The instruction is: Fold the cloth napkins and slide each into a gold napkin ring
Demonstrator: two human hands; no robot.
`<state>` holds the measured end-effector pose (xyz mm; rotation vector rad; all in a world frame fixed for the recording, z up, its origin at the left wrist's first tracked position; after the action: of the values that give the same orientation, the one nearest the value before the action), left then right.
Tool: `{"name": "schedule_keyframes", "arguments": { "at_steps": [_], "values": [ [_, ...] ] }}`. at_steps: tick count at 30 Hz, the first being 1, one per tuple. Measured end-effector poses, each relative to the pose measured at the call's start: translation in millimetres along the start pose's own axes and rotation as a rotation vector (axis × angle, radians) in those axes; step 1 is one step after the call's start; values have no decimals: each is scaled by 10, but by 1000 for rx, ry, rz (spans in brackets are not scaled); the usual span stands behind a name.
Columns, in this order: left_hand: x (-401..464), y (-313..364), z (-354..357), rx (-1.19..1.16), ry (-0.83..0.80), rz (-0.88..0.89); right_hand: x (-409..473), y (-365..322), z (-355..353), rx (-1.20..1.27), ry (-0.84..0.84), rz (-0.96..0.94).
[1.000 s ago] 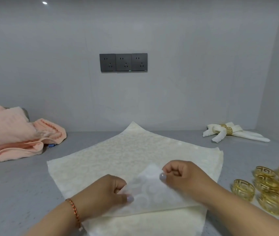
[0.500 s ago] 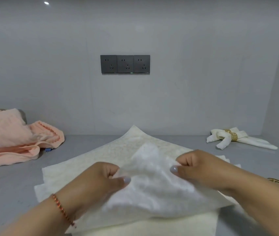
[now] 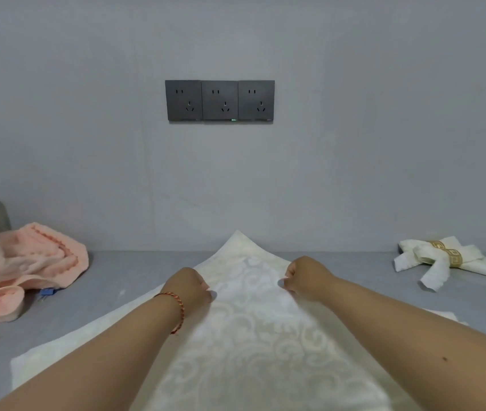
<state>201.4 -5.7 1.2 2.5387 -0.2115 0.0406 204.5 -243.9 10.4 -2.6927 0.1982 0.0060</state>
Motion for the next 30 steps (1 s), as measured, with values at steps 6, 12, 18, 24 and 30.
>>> {"name": "schedule_keyframes", "arguments": {
  "at_steps": [6, 12, 18, 24, 30],
  "values": [
    [658, -154, 130, 71, 54, -90, 625, -69, 159, -91, 41, 57],
    [955, -309, 201, 101, 104, -154, 993, -92, 344, -130, 83, 66],
    [1035, -359, 232, 135, 106, -147, 1082, -63, 413, -164, 106, 60],
    [1078, -283, 275, 245, 77, -159, 1102, -48, 442, -187, 133, 54],
    [1351, -129, 521, 286, -30, -107, 1198, -184, 517, -194, 44, 110]
  ]
}}
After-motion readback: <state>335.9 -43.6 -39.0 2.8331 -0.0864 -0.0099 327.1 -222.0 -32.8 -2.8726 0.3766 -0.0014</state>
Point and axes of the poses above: each hand's wrist, its own x-axis towards the middle knuckle, its own z-axis out of the palm, y = z × x, the point moved 4 cm from there along x, towards the middle knuckle, and after that the axes turned 10 degrees about z, right-handed, at the moved point
